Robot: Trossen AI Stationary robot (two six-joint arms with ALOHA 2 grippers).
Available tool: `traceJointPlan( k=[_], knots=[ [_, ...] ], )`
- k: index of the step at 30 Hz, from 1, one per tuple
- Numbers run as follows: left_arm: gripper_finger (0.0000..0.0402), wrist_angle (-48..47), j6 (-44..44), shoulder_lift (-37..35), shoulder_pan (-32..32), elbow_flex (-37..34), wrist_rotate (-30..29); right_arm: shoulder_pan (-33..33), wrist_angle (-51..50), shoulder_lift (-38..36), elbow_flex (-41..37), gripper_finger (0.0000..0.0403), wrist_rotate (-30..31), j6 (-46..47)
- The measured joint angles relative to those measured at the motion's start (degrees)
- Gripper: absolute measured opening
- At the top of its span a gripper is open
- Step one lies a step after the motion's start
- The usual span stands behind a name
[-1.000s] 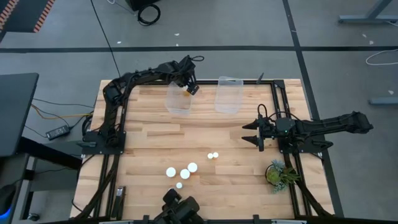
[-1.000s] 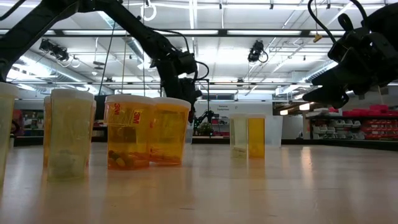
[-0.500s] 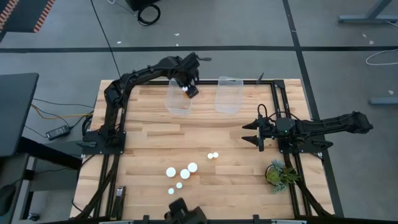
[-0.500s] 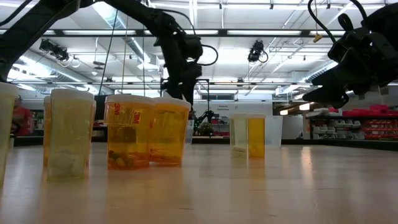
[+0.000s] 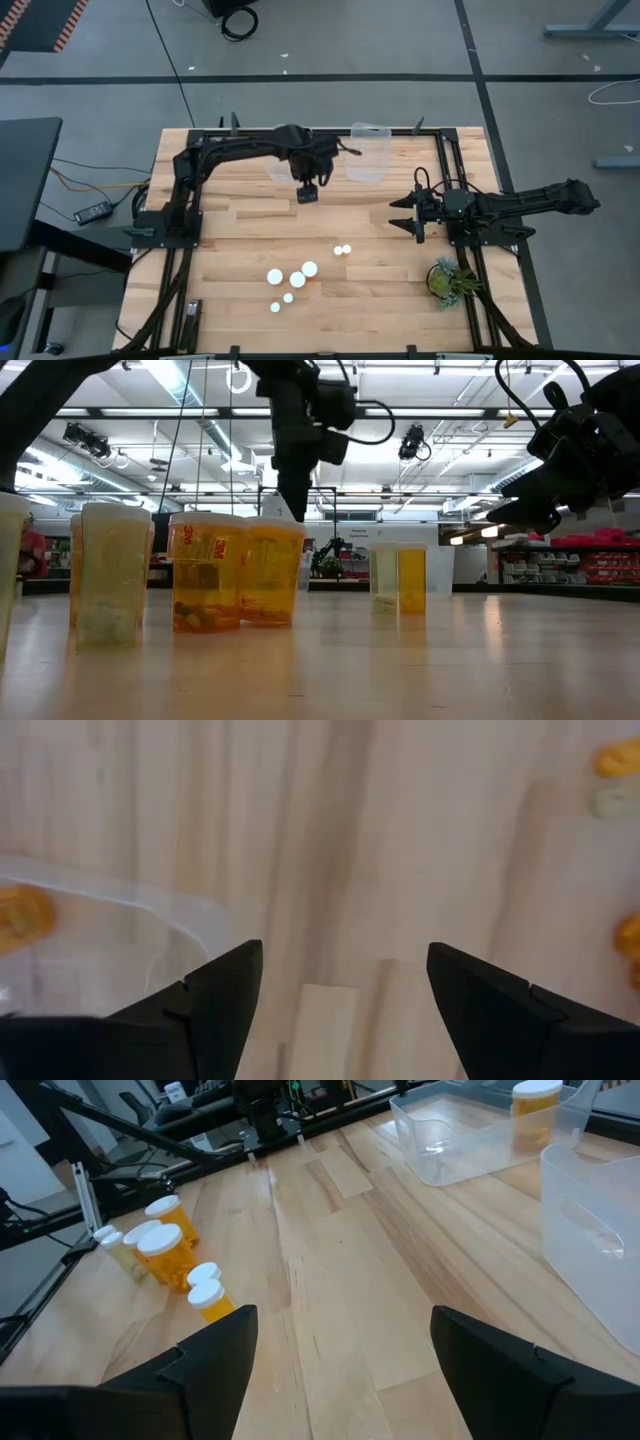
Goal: Pick and place medicine bottles into bin by pill shape (circle, oval)
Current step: Put the big orange pill bottle into the left transparent bin
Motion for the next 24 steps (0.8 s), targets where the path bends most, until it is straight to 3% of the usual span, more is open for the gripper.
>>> traceJointPlan(
  k=[24],
  knots=[
    [0.0293, -3.98, -14.51, -1.94, -16.27, 0.00, -0.11, 0.01, -0.02, 0.00, -0.01, 0.0305, 0.00, 0.00]
  ],
)
